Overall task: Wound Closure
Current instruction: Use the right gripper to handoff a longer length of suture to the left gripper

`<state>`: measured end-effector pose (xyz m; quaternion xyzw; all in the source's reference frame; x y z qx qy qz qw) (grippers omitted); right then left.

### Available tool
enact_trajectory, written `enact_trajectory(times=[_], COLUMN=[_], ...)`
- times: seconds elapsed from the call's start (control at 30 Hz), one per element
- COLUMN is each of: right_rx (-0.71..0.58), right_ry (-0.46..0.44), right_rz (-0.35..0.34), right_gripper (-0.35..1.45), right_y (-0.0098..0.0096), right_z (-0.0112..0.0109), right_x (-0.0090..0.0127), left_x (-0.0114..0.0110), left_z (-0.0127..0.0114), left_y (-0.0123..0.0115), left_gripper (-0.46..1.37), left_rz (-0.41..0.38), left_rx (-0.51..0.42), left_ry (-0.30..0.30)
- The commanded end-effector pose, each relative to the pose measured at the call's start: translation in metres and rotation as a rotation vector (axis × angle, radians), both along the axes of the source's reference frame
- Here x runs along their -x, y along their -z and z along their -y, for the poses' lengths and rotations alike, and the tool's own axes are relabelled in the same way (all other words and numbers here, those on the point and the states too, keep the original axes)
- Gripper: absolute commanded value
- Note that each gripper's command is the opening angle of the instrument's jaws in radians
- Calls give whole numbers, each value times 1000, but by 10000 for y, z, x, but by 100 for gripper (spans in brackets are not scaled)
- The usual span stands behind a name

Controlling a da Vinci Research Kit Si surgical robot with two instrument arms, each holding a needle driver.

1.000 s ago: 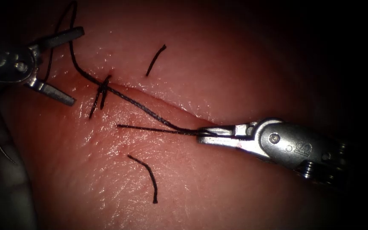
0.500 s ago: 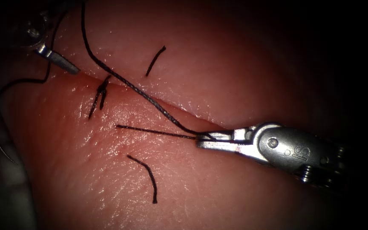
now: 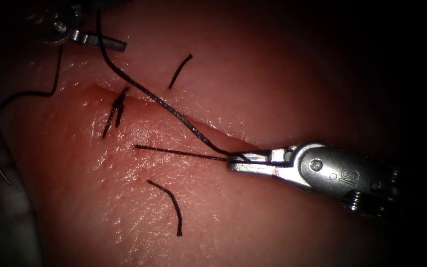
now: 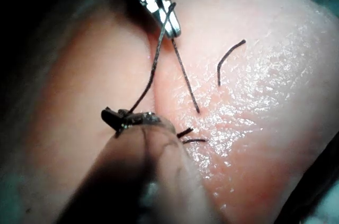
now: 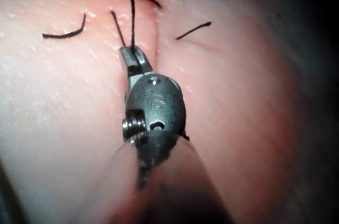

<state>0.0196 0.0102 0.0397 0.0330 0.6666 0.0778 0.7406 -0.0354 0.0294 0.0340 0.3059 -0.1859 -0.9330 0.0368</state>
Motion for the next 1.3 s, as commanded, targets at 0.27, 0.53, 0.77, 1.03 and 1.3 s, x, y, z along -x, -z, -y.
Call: enact_trajectory(times=[0.27,0.53,0.77,1.03,1.3], right_rx=[-2,-4,-8,-8,-13], right_ry=[-7,-8,-16,-16,-17], right_rz=[2,7,4,4,4], right_gripper=[-35,-35,-35,-35,55], right_y=[1,0,2,3,6], right_z=[-3,-7,-11,-11,-15], right_x=[1,1,-1,-2,-1], left_x=[-18,-35,-38,-33,-32], left_z=[21,68,120,147,155], left_y=[7,25,38,45,51], left_gripper=[-35,-35,-35,-35,-35], left_rz=[-25,-45,-65,-64,-52], left_rx=[-34,-34,-30,-41,-53], left_ry=[-57,-65,-34,8,31])
